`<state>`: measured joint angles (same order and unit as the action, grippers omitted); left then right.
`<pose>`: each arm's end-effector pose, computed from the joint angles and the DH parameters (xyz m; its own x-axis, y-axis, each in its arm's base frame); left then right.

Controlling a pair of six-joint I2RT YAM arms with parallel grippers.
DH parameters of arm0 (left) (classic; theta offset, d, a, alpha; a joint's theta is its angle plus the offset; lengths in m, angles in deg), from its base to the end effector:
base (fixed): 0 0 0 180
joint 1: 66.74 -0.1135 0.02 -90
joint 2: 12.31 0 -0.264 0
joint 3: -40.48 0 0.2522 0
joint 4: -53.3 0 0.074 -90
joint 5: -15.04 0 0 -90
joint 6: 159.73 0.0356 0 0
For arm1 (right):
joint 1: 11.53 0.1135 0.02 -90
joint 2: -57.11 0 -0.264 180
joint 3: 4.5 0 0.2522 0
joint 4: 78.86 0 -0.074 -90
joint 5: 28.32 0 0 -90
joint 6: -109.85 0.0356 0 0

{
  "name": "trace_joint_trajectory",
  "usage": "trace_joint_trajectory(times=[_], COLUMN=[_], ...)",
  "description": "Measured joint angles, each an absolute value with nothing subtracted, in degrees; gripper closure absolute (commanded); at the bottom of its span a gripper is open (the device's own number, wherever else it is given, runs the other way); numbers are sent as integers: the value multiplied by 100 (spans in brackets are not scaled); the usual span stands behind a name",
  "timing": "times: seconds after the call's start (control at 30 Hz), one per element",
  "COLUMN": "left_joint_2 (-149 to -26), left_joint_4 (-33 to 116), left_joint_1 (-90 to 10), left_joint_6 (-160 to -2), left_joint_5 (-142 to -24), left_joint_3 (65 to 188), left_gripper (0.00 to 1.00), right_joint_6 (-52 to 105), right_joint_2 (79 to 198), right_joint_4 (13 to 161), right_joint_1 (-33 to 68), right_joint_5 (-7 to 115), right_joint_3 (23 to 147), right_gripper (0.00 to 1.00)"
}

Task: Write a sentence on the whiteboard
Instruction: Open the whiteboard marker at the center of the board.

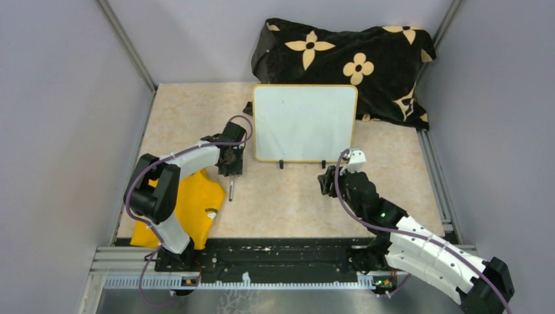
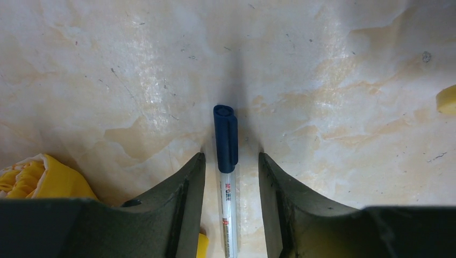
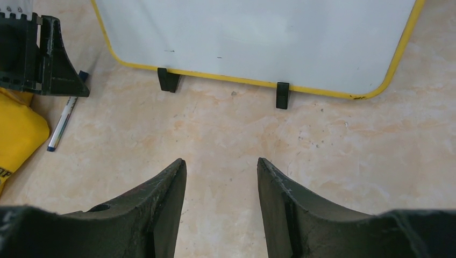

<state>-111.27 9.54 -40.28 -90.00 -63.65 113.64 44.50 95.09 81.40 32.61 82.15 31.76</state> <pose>0.2951 -0.1391 0.1625 -0.9171 0.0770 -0.3913 0.0617 0.9968 0.0514 0.1263 0.1052 0.2291 -0.4133 0.1434 -0.8992 -0.2712 0.9233 0.2719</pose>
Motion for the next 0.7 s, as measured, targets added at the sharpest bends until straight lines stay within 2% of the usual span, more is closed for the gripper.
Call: trace_joint_trajectory(times=[0.2,0.6,0.7], left_joint_2=[-11131,-11129,-11109], left_joint_4=[982,973,973], left_joint_1=[-3998,-3998,-3998], left_joint_6=[-8983,-8897,-8900], left_joint_5=[-6369,-6349,-6347], left_joint_3=[11364,11364,11357], left_gripper=[66,99,100], right_joint_6=[4452,4452,4452], right_joint_2=[9502,9443,9434], right_joint_4=[8068,8026,8022], right_joint_1=[3261,3261,3261], right_joint_5=[8261,8287,8287], right_joint_3=[3176,3185,3187], right_gripper=[50,50,50])
